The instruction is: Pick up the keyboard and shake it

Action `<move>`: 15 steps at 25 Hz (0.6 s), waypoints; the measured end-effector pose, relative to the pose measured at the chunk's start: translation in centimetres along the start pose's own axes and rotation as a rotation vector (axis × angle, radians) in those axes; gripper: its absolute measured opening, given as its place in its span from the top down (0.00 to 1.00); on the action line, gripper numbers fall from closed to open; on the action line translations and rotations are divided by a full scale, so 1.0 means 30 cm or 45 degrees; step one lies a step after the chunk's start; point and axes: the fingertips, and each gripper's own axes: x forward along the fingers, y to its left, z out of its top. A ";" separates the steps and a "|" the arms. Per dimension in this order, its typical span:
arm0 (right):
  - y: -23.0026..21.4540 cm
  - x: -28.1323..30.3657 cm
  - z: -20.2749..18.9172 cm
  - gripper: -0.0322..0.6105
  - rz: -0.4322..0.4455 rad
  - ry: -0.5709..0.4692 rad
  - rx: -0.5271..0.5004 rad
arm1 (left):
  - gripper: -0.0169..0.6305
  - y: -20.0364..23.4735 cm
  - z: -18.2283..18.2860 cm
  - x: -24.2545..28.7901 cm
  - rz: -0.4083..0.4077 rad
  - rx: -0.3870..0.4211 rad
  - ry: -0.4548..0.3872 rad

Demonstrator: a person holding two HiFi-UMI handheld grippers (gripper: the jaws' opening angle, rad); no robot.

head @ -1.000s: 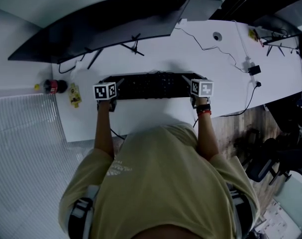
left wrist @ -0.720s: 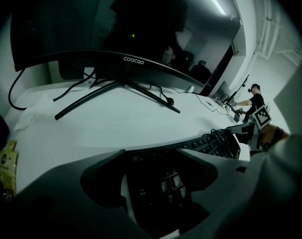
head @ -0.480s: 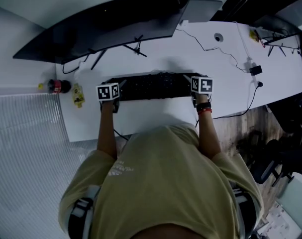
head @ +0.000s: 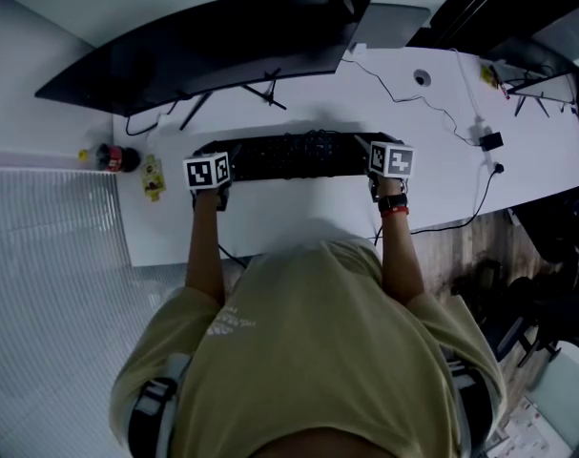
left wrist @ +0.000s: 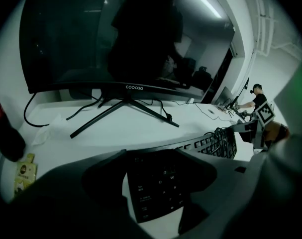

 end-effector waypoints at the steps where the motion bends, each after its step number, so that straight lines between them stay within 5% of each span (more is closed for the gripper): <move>1: 0.003 -0.004 0.010 0.47 -0.001 -0.012 -0.002 | 0.49 0.001 0.010 -0.005 0.003 0.005 -0.009; 15: 0.026 -0.012 0.156 0.48 -0.007 -0.219 -0.057 | 0.51 0.024 0.158 -0.026 0.091 0.070 -0.127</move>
